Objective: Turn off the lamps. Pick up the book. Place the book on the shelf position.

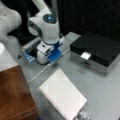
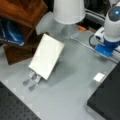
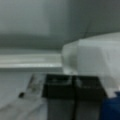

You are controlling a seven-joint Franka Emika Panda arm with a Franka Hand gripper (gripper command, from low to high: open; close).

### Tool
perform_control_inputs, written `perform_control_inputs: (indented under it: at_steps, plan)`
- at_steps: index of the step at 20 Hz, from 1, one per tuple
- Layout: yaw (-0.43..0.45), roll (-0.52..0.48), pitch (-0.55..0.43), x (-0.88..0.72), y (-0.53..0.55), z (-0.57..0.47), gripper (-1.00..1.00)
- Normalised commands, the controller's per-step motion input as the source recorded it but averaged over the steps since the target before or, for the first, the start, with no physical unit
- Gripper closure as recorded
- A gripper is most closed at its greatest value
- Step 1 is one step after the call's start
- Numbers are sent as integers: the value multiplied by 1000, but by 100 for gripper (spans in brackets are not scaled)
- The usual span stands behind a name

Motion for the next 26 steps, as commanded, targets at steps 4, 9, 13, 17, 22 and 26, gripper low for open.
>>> perform_control_inputs:
  at_steps: [4, 9, 13, 17, 22, 26]
  plan:
    - [43, -19, -592, -978, -348, -492, 100]
    - [36, -5, -547, -1000, -317, -404, 100]
    - [34, 11, -468, -1000, -280, -244, 100]
    - [33, 33, -444, -923, -244, -105, 100]
    - [29, 59, -395, -778, -210, 11, 100]
    - [41, 65, -344, -592, -248, 107, 100]
